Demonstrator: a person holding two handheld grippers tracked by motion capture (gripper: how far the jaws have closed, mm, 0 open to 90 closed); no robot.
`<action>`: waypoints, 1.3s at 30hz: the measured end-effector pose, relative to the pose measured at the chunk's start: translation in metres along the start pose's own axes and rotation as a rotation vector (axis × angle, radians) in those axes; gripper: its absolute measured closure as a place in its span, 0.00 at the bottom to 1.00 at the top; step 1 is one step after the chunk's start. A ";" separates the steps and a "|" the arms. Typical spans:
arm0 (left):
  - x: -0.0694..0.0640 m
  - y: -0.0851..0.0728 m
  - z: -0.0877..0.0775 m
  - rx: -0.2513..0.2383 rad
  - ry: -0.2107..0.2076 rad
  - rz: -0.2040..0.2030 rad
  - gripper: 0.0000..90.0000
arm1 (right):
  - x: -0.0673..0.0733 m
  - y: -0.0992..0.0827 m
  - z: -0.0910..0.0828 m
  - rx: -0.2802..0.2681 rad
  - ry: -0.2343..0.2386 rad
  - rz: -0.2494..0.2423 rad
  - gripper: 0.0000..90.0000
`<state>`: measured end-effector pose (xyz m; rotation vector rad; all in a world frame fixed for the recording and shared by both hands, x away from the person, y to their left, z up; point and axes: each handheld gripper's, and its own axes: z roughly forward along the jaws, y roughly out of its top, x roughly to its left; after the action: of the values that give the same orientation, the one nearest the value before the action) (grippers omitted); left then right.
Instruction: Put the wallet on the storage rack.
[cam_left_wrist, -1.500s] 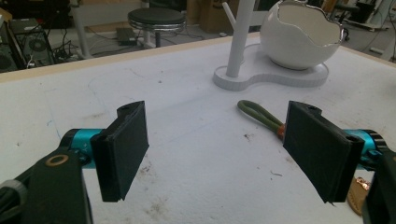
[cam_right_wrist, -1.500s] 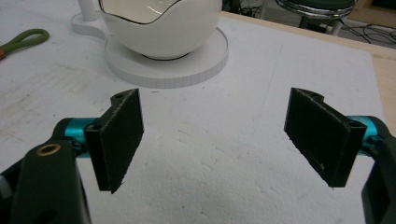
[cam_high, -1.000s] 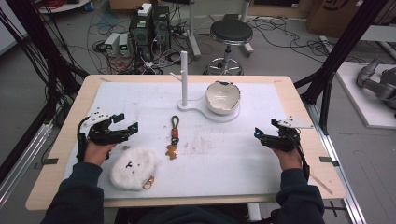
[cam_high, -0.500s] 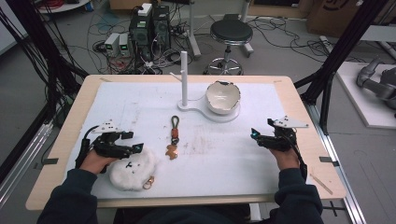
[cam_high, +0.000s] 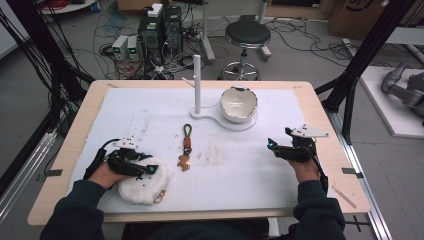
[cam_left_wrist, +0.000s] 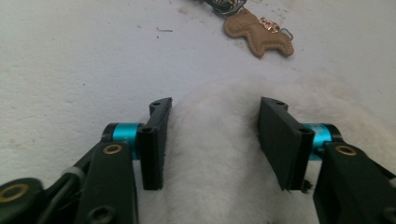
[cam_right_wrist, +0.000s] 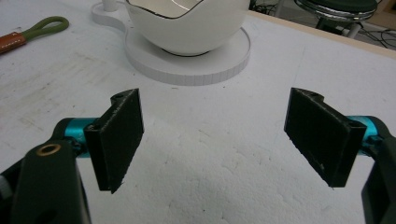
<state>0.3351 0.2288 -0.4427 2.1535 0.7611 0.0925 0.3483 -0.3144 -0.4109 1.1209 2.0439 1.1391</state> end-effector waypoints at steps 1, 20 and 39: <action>0.000 0.000 0.000 0.000 0.000 0.000 0.64 | 0.000 0.000 0.000 -0.001 0.001 0.002 0.22; -0.011 0.028 -0.033 -0.368 0.091 -0.046 0.87 | 0.021 0.011 0.007 -0.029 0.139 0.020 0.22; -0.054 0.075 0.012 -0.419 0.073 0.105 0.87 | 0.123 0.051 0.056 -0.011 0.551 -0.091 0.29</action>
<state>0.3317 0.1555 -0.3855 1.7952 0.6069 0.3553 0.3489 -0.1706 -0.4021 0.7486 2.4570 1.5342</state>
